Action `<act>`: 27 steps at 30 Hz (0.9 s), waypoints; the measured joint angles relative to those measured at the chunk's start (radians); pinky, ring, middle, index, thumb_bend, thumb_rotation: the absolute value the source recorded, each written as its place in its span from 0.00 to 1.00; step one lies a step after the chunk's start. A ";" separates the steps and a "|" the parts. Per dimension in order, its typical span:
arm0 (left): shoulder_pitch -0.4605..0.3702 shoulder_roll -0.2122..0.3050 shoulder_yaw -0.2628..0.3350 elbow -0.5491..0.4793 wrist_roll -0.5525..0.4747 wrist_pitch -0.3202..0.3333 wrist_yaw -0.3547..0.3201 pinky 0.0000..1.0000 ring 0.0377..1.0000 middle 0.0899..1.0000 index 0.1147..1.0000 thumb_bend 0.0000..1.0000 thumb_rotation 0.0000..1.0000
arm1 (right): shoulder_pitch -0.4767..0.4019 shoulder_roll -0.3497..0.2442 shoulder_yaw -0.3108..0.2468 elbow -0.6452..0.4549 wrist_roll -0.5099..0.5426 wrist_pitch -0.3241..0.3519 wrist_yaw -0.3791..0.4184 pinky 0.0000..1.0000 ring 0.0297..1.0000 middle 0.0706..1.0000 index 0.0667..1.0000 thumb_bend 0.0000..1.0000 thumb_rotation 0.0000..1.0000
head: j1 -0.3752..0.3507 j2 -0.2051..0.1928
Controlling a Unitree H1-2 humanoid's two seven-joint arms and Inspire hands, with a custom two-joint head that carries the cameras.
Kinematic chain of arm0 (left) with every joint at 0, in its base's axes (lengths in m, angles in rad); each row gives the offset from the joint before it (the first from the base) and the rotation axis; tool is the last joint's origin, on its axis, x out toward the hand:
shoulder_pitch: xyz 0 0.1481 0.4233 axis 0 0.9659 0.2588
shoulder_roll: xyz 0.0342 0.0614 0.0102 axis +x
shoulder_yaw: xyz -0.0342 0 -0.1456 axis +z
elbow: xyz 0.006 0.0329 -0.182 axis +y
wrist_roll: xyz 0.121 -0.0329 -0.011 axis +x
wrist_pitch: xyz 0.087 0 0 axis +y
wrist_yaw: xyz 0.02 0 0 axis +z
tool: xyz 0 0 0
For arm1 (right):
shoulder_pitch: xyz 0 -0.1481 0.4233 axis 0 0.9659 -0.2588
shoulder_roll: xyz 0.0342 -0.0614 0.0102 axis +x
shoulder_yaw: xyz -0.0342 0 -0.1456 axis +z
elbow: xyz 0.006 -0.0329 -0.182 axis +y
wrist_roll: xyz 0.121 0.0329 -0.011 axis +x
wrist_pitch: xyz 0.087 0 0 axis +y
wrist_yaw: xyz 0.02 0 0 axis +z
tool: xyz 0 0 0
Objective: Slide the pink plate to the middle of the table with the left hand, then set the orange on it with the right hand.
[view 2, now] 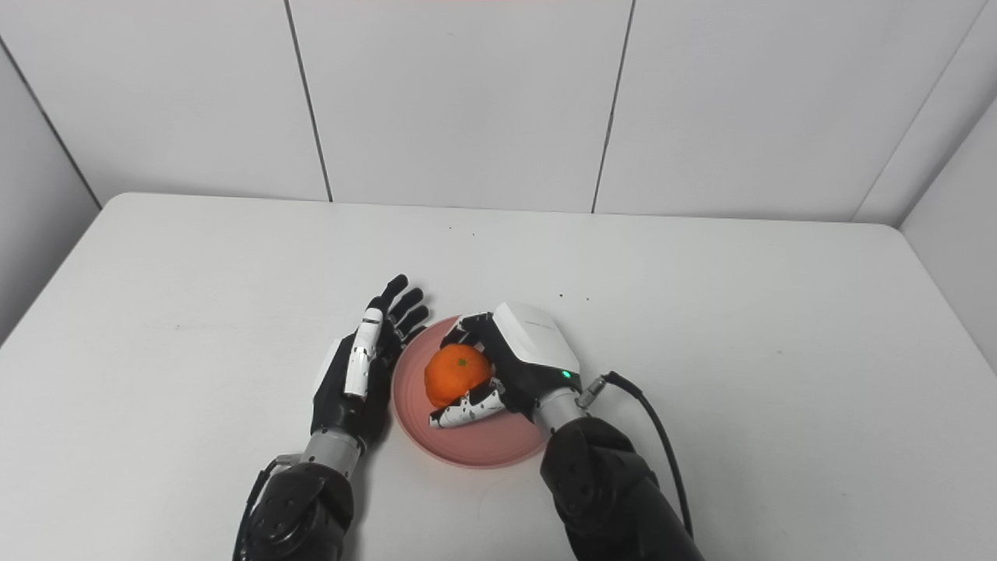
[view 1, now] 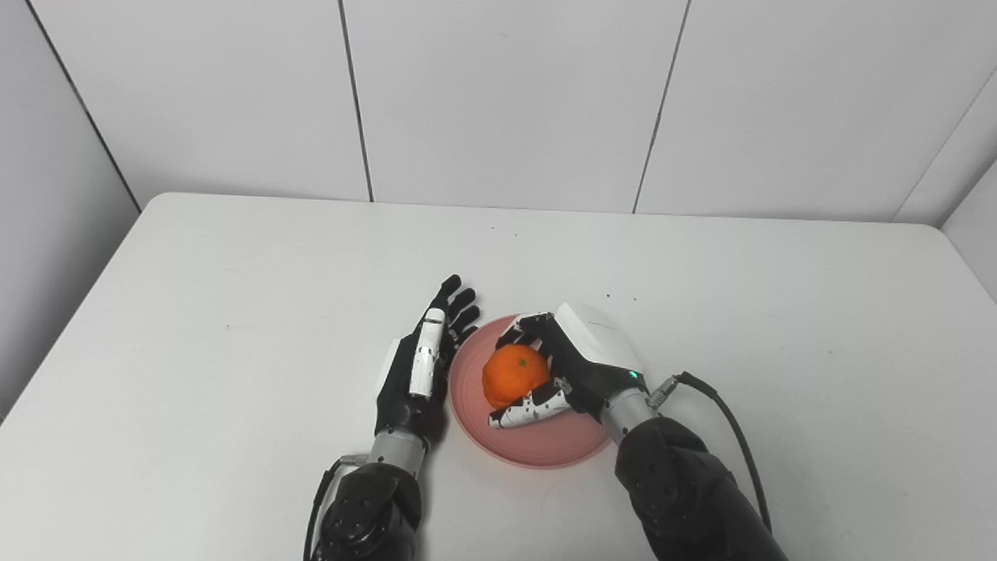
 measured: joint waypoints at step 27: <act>0.000 0.012 0.008 -0.003 -0.006 0.006 -0.012 0.91 0.92 0.92 0.90 0.39 1.00 | 0.063 -0.004 -0.210 -0.207 0.157 -0.084 -0.017 0.80 0.87 0.91 0.94 0.99 0.74 | -0.090 -0.023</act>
